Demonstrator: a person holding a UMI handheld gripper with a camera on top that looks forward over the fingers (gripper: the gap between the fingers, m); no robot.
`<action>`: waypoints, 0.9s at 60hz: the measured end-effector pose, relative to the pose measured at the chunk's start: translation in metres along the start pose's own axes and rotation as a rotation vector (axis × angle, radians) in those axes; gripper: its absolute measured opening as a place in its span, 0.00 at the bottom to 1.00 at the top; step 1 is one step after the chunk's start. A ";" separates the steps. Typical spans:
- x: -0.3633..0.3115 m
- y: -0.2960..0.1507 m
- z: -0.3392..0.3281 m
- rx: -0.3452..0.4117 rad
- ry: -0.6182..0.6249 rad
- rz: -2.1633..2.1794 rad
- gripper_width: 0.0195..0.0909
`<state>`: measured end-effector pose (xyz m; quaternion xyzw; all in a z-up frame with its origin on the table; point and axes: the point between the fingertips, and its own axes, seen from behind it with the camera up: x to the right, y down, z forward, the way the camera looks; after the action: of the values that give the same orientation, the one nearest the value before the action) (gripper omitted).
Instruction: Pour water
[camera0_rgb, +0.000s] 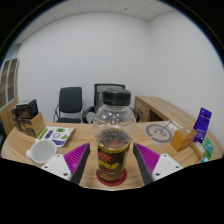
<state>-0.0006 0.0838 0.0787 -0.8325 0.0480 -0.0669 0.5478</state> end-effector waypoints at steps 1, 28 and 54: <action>0.000 0.000 -0.002 -0.006 -0.002 0.001 0.92; -0.012 -0.002 -0.207 -0.119 0.025 0.027 0.93; -0.045 0.003 -0.391 -0.114 -0.038 -0.024 0.93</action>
<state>-0.1087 -0.2645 0.2263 -0.8641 0.0313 -0.0549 0.4994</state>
